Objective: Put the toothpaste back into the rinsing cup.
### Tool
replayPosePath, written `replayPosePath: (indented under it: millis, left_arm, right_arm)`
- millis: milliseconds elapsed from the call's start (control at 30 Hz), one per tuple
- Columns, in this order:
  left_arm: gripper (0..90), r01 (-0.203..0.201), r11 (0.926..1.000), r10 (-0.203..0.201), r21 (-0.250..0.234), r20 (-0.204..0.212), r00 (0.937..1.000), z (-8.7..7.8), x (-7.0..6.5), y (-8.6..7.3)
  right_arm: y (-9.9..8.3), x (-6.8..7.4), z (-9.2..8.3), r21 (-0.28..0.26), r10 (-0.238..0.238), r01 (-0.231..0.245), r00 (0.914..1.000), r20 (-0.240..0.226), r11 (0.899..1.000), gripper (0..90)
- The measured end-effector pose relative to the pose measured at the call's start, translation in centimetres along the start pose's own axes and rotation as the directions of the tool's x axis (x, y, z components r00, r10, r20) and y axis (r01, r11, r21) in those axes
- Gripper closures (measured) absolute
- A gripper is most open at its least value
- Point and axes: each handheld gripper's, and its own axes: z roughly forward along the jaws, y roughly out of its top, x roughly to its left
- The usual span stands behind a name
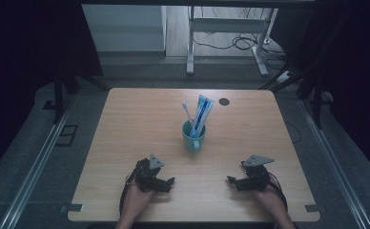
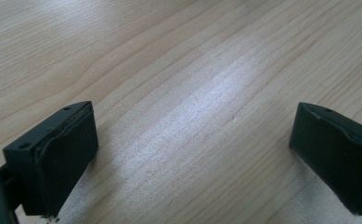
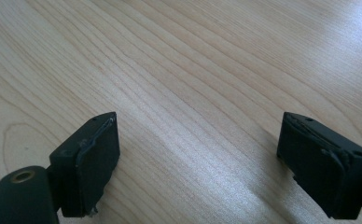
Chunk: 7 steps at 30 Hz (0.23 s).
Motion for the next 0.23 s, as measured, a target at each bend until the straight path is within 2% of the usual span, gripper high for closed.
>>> replayPosePath:
  millis: [233]
  left_arm:
    - [0.6,0.004,1.0,-0.004,0.003,-0.001,1.0,0.04,-0.02,0.01]
  right_arm:
    - [-0.01,0.0,0.0,0.0,0.0,0.0,1.0,0.0,1.0,13.3]
